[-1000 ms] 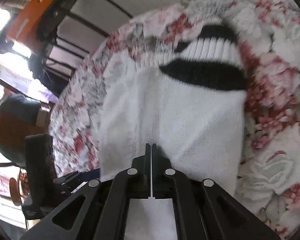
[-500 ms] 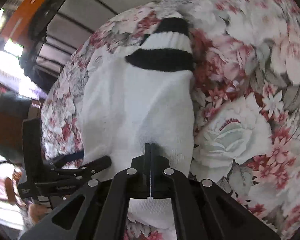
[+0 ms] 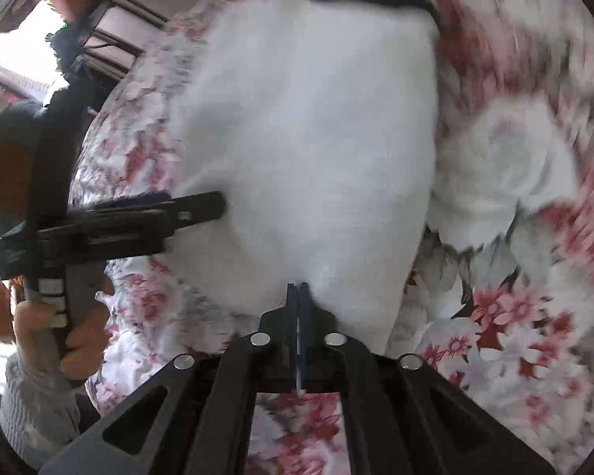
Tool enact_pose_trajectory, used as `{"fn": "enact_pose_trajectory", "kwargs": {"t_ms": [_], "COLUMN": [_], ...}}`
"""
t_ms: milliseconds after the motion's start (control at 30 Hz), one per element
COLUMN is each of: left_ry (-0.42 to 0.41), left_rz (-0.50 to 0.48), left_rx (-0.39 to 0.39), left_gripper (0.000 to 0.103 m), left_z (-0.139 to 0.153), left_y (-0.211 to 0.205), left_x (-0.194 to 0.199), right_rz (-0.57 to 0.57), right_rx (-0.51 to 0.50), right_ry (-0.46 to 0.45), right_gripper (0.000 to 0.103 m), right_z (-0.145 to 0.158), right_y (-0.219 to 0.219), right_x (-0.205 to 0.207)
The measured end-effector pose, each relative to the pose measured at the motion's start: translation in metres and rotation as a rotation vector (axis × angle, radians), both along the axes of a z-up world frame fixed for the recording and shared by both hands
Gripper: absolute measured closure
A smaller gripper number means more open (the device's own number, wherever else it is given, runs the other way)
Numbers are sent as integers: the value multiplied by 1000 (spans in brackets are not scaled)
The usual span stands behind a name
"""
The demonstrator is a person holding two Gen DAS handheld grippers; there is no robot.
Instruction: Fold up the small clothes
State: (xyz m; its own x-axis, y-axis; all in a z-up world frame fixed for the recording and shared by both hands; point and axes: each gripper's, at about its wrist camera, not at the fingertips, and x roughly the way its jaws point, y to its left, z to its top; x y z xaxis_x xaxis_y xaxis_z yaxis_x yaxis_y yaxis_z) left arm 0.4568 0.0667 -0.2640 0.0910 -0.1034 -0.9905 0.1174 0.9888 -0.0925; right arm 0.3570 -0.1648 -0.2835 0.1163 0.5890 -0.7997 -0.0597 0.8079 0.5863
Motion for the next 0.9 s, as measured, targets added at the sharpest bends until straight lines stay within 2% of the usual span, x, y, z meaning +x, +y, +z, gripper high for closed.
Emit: {"fn": "enact_pose_trajectory", "kwargs": {"t_ms": [67,100,167,200,233,333,400,533,633,767,900], "left_ry": [-10,-38,-103,-119,-129,-133,-114,-77,-96,-90,-77], "left_rz": [18,24,37,44,57,108,137,139,97,53,17], "left_rx": [-44,-80,-169,-204,-231,-257,-255,-313,-313,-440,-494], "left_gripper": [4,4,5,5,5,5,5,5,5,5,5], "left_z": [9,18,40,46,49,46,32,13,10,5,3], "left_y": [3,7,17,22,28,52,65,64,53,32,21], "left_x": [2,2,7,9,8,11,10,24,24,23,24], "right_rz": [-58,-67,-67,-84,-119,-208,-273,-343,-342,-327,-312], "right_rx": [77,102,117,137,154,187,203,254,304,333,350], "right_ry": [42,12,-71,-109,-139,-164,-160,-125,-110,-102,-102], "right_gripper": [103,98,74,53,44,44,44,43,43,43,42], "right_z": [1,11,32,40,45,44,34,11,0,-13,-19], "right_y": [-12,-16,-23,-30,-38,-61,-78,-95,-98,-84,-71], "right_x": [5,7,8,10,13,21,24,29,33,45,51]}}
